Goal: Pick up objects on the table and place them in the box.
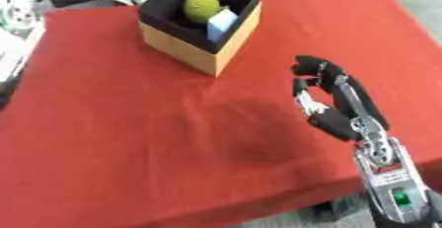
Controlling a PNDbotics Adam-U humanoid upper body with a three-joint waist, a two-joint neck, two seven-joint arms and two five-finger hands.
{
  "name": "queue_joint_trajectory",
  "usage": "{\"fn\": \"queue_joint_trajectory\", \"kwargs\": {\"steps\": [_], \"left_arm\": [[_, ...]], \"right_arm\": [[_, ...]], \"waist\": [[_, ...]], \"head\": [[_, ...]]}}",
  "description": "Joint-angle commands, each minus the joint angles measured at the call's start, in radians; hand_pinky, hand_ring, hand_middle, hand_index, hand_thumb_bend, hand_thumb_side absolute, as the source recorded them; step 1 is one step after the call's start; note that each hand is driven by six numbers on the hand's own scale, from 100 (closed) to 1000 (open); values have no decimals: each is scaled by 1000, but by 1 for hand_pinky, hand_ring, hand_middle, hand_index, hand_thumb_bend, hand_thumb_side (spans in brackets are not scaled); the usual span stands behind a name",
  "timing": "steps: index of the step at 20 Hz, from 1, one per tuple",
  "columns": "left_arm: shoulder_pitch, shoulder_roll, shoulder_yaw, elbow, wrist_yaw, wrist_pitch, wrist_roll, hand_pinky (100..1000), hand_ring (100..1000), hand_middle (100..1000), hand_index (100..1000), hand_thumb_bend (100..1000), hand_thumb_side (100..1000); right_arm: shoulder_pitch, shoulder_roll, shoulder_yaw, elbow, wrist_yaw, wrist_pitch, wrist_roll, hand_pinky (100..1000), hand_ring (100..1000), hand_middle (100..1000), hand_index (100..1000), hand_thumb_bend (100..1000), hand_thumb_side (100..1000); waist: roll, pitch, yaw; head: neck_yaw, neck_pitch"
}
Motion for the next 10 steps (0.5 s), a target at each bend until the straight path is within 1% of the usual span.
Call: {"fn": "queue_joint_trajectory", "kwargs": {"steps": [1,3,5,8,10], "left_arm": [[110,76,74,-191,173,4,33,599,613,639,731,147,434],[202,76,113,-267,233,11,63,591,605,627,721,134,448],[298,57,148,-312,258,16,101,587,601,624,716,126,462],[418,10,182,-350,250,10,154,586,603,623,713,121,483],[470,-28,191,-361,228,-5,169,589,610,629,713,123,504]], "right_arm": [[-2,-10,-14,-12,-4,0,-9,731,801,728,863,100,523],[-1,-9,-16,-13,-3,1,-13,731,800,728,863,100,523],[0,-9,-19,-14,-2,2,-16,731,800,728,863,100,523],[5,-10,-24,-14,-3,3,-23,730,799,726,863,100,525],[6,-9,-26,-14,-4,3,-28,729,798,724,863,100,526]], "waist": [[-8,-18,18],[-12,-17,36],[-18,-16,58],[-23,-17,84],[-26,-16,100]], "head": [[-5,5],[-5,5],[-3,5],[7,5],[15,5]]}}
